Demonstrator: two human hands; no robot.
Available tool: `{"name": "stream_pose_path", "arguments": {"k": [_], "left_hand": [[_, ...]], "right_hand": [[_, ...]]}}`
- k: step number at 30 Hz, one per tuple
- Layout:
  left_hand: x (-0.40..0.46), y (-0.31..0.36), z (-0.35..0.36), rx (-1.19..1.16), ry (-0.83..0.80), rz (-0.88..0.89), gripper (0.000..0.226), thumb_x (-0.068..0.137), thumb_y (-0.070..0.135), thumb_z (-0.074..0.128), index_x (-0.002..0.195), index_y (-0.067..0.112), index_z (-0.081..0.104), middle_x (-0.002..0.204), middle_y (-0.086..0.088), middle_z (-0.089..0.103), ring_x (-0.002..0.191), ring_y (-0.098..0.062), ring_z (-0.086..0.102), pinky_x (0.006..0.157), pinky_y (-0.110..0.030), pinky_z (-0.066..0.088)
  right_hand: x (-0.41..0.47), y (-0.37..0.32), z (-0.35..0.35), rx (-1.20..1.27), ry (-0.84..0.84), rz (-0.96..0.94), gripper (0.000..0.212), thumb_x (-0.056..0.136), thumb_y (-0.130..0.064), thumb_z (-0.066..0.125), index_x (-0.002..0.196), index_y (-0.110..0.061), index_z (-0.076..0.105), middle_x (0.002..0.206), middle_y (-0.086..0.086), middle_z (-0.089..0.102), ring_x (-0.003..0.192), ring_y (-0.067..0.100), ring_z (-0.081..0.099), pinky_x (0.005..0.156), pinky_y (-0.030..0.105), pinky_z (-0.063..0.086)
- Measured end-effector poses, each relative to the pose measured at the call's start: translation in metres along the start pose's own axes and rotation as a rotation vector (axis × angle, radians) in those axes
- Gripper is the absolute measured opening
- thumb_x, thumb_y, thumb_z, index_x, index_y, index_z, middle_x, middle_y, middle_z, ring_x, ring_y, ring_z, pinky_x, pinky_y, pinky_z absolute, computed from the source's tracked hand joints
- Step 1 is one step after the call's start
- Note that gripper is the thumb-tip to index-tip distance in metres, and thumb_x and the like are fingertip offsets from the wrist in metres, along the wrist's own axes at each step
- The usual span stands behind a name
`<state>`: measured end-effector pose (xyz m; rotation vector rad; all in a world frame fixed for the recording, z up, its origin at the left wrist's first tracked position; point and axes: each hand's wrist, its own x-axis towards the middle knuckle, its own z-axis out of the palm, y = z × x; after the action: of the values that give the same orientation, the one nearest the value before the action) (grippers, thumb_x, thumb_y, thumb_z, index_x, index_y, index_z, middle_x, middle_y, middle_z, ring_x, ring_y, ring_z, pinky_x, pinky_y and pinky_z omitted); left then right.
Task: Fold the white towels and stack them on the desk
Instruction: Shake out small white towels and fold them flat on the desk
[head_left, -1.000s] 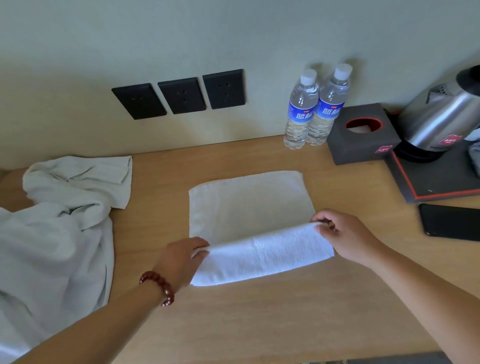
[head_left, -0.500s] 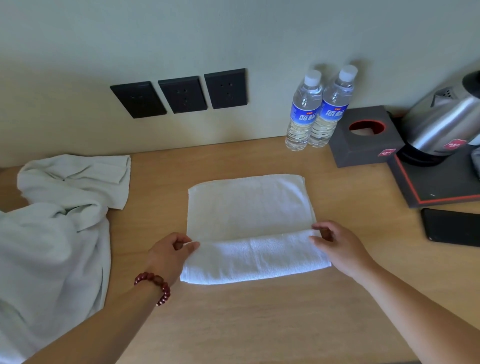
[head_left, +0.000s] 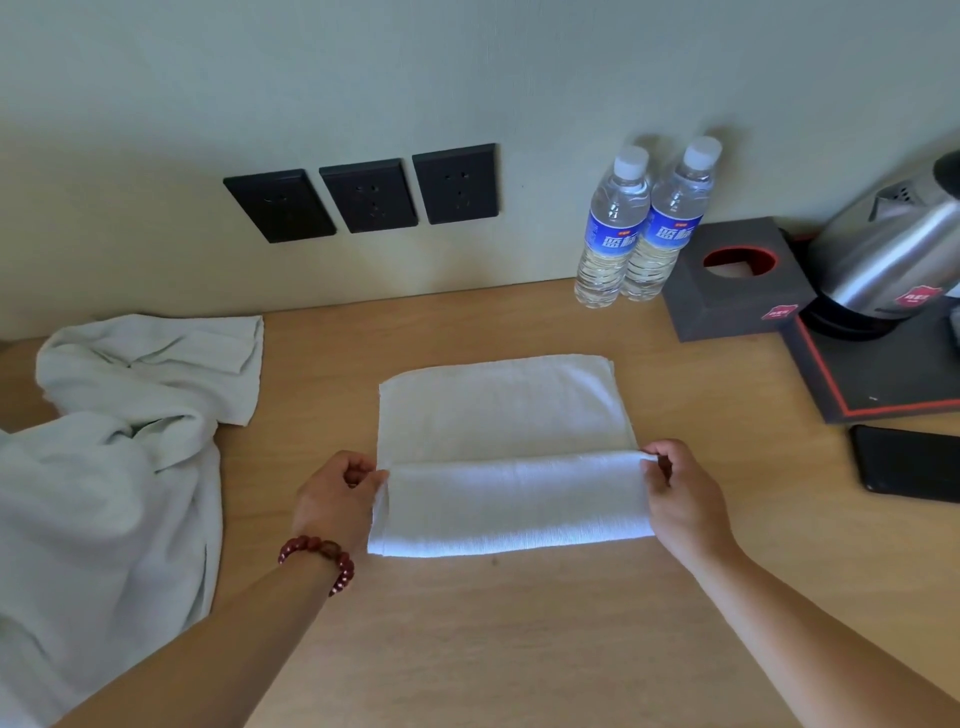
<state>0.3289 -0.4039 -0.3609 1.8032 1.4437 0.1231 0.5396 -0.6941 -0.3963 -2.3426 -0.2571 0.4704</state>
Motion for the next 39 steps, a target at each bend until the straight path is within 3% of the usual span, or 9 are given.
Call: {"name": "stream_pose_path", "arguments": {"k": [5, 8, 10, 13, 15, 18, 32, 35, 39], "left_hand": [[-0.006, 0.002, -0.005, 0.105, 0.073, 0.08, 0.013, 0.091, 0.04, 0.066, 0.081, 0.033, 0.064, 0.075, 0.01, 0.067, 0.068, -0.012, 0.066, 0.057, -0.025, 0.049], [-0.015, -0.005, -0.005, 0.263, 0.19, 0.484, 0.018, 0.096, 0.037, 0.058, 0.082, 0.028, 0.066, 0.082, 0.014, 0.063, 0.076, -0.009, 0.06, 0.062, -0.022, 0.043], [-0.021, -0.011, 0.001, 0.393, 0.198, 0.762, 0.03, 0.096, 0.042, 0.049, 0.096, 0.021, 0.071, 0.097, 0.008, 0.066, 0.093, -0.015, 0.06, 0.075, -0.028, 0.046], [-0.029, -0.015, 0.021, 0.624, 0.103, 0.971, 0.048, 0.096, 0.05, 0.04, 0.128, 0.022, 0.062, 0.135, -0.004, 0.058, 0.129, -0.028, 0.049, 0.104, -0.045, 0.035], [-0.036, -0.011, 0.037, 0.787, 0.053, 0.987, 0.059, 0.097, 0.055, 0.036, 0.148, 0.026, 0.042, 0.158, -0.009, 0.034, 0.148, -0.032, 0.027, 0.112, -0.053, 0.022], [-0.046, -0.004, 0.06, 0.919, -0.046, 0.992, 0.071, 0.096, 0.063, 0.032, 0.157, 0.029, 0.023, 0.166, -0.01, 0.011, 0.153, -0.036, 0.008, 0.113, -0.061, 0.015], [-0.022, -0.045, 0.065, 0.985, -0.059, 0.66, 0.071, 0.101, 0.062, 0.019, 0.156, 0.018, 0.029, 0.166, -0.009, 0.015, 0.152, -0.026, 0.013, 0.113, -0.056, 0.016], [0.001, -0.031, 0.042, 1.029, -0.009, 0.692, 0.074, 0.099, 0.06, 0.02, 0.15, 0.011, 0.043, 0.164, -0.014, 0.018, 0.152, -0.03, 0.013, 0.116, -0.059, 0.018], [0.013, 0.045, 0.034, 0.941, 0.143, 0.756, 0.069, 0.1, 0.06, 0.015, 0.156, 0.02, 0.016, 0.166, -0.014, -0.001, 0.153, -0.034, -0.008, 0.122, -0.056, 0.001]], "right_hand": [[-0.004, -0.006, 0.002, -0.147, 0.045, -0.085, 0.028, 0.099, -0.027, 0.057, 0.124, -0.015, 0.057, 0.097, -0.005, 0.065, 0.074, 0.014, 0.059, 0.063, 0.029, 0.042], [-0.011, -0.008, 0.004, -0.408, 0.216, -0.331, 0.035, 0.092, -0.019, 0.067, 0.125, -0.009, 0.059, 0.117, 0.01, 0.061, 0.097, 0.03, 0.062, 0.082, 0.041, 0.05], [-0.019, -0.016, 0.006, -0.549, 0.29, -0.496, 0.042, 0.091, -0.023, 0.063, 0.13, -0.008, 0.058, 0.131, 0.016, 0.052, 0.121, 0.039, 0.052, 0.103, 0.051, 0.041], [-0.036, -0.037, 0.022, -0.608, 0.151, -0.621, 0.057, 0.096, -0.038, 0.052, 0.147, -0.013, 0.046, 0.155, 0.019, 0.036, 0.145, 0.04, 0.031, 0.118, 0.058, 0.024], [-0.048, -0.046, 0.041, -0.64, 0.007, -0.645, 0.061, 0.101, -0.047, 0.042, 0.154, -0.02, 0.035, 0.164, 0.015, 0.024, 0.153, 0.035, 0.016, 0.121, 0.058, 0.017], [-0.056, -0.042, 0.071, -0.696, -0.143, -0.623, 0.064, 0.101, -0.058, 0.034, 0.156, -0.026, 0.033, 0.166, 0.01, 0.018, 0.154, 0.032, 0.013, 0.12, 0.058, 0.015], [-0.003, 0.007, 0.028, -0.816, -0.116, -0.335, 0.072, 0.098, -0.069, 0.005, 0.16, -0.034, 0.016, 0.167, 0.005, 0.015, 0.154, 0.03, 0.015, 0.119, 0.058, 0.011], [0.024, -0.009, 0.011, -0.795, -0.006, -0.364, 0.066, 0.101, -0.055, 0.021, 0.151, -0.018, 0.041, 0.157, 0.014, 0.039, 0.147, 0.036, 0.032, 0.114, 0.06, 0.015], [0.065, -0.06, 0.008, -0.699, 0.043, -0.464, 0.056, 0.095, -0.031, 0.055, 0.148, -0.015, 0.041, 0.15, 0.009, 0.046, 0.141, 0.031, 0.038, 0.114, 0.056, 0.026]]}}
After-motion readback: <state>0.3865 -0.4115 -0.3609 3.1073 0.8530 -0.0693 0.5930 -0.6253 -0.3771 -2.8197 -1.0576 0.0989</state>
